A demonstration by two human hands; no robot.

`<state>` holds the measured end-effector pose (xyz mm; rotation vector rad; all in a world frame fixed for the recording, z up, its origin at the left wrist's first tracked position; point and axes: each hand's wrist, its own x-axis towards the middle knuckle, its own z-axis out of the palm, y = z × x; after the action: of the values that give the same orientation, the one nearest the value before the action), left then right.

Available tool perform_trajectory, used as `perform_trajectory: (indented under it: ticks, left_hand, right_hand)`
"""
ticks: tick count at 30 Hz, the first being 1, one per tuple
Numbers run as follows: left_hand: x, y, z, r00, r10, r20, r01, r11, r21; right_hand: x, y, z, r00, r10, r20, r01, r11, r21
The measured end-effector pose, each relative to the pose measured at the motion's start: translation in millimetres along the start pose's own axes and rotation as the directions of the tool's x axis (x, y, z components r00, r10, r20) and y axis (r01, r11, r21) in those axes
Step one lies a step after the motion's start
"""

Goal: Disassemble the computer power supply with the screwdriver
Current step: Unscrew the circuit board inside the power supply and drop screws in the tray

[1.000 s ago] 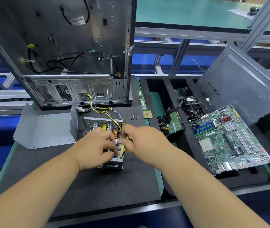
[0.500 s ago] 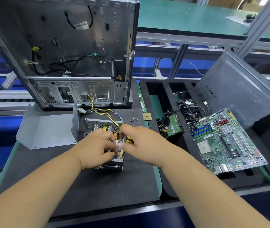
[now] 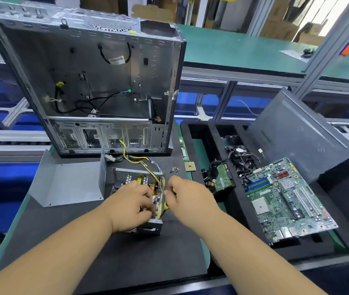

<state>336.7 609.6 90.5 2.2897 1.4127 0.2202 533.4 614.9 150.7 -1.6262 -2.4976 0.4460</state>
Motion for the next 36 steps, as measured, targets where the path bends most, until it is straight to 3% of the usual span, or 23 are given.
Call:
perform_trajectory:
  ticks: [3,7,13,19,27,32,36]
  left_hand:
    - [-0.2,1.1,-0.2,1.0,-0.002,-0.009,0.002,1.0,0.004]
    - [-1.7,0.8,-0.6,1.0,0.005,-0.019,-0.005,1.0,-0.006]
    - [-0.8,0.7,-0.4,1.0,0.005,-0.015,-0.005,1.0,-0.017]
    - [-0.3,0.2,0.8,0.999,0.011,-0.034,-0.011,1.0,-0.007]
    - [-0.7,0.1,1.0,1.0,-0.001,-0.029,0.0,1.0,-0.024]
    - [-0.8,-0.4,0.8,0.999,0.001,-0.038,-0.001,1.0,-0.018]
    - [-1.2,0.4,0.1,1.0,0.002,-0.028,-0.002,1.0,-0.012]
  right_hand:
    - [3.4,1.3,-4.4,1.0,0.021,-0.009,-0.022,0.994,-0.104]
    - [4.1,-1.4,-7.9,0.997,-0.008,0.081,0.002,0.997,0.075]
    - [0.9,-3.5,-19.3,0.988,-0.031,0.152,-0.002,0.978,0.21]
    - [2.0,-2.5,-17.0,0.993,-0.069,0.09,0.069,0.998,0.004]
    - [3.8,-2.5,-16.5,0.993,-0.049,0.111,0.025,0.976,0.215]
    - [4.5,-3.3,-12.6,0.996,-0.076,0.056,0.077,0.997,-0.025]
    - [8.2,-2.1,-13.6,0.994,-0.06,0.089,0.053,0.996,0.072]
